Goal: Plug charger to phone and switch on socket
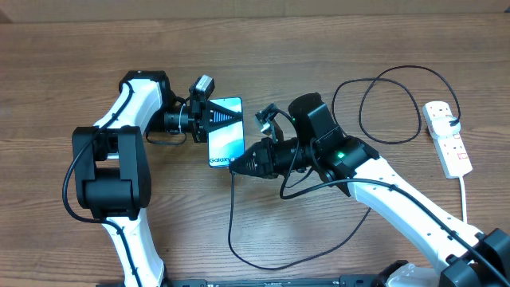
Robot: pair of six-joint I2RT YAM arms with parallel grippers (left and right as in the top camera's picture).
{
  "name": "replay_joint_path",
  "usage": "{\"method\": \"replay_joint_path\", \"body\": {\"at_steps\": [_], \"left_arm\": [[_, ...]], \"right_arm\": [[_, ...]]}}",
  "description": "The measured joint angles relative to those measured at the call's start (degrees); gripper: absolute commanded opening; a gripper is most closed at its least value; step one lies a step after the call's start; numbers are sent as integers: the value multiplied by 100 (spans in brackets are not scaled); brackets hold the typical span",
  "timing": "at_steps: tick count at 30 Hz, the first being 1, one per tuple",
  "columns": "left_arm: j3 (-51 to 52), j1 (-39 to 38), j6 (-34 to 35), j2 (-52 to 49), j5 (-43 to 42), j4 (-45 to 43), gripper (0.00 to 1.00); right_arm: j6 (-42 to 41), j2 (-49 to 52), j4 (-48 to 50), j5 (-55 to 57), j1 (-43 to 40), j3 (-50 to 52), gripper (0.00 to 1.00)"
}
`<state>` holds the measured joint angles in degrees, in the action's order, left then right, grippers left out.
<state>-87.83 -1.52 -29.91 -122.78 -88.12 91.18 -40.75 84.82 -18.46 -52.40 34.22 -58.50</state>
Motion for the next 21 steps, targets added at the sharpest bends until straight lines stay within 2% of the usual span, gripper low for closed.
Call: {"method": "replay_joint_path", "body": {"at_steps": [10, 21], "left_arm": [[0, 0, 0, 0, -2, -116, 4], [0, 0, 306, 0, -7, -142, 4]], "right_arm": [[1231, 2, -573, -636, 4, 0, 4], [1790, 0, -573, -640, 109, 0, 4]]}}
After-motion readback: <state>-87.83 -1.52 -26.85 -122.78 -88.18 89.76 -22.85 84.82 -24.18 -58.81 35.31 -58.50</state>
